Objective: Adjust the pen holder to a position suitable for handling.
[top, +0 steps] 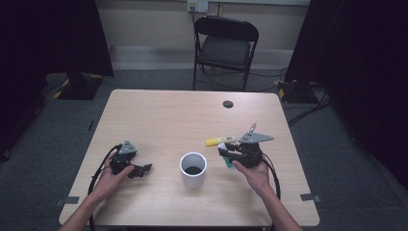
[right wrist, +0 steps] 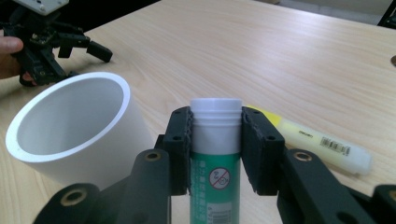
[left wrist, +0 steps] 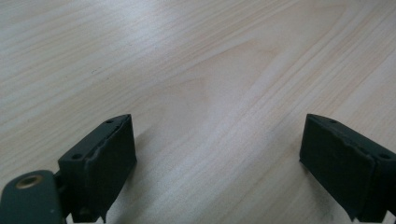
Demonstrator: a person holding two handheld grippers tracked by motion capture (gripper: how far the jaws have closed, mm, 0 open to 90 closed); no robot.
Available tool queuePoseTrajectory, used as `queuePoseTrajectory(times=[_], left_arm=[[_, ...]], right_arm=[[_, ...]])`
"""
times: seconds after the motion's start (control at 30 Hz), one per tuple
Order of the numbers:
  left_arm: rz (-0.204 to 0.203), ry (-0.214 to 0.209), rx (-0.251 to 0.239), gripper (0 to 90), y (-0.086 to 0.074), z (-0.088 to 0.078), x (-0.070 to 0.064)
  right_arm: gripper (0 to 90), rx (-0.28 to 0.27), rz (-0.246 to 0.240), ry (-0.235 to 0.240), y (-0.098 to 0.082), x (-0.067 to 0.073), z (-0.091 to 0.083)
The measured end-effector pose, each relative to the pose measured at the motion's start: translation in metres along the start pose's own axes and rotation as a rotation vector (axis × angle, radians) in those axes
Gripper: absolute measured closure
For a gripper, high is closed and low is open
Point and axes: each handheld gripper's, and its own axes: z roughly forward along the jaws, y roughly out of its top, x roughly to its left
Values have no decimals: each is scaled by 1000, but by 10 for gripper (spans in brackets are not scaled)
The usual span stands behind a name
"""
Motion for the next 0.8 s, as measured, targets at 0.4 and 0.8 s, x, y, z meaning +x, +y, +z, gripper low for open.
queuePoseTrajectory(times=[0.4, 0.8], left_arm=[[1, 5, 2, 88, 0, 1, -1], [0, 10, 6, 82, 1, 1, -1]], right_arm=[[655, -74, 20, 8, 15, -2, -16], [655, -123, -2, 37, 31, 9, -24]])
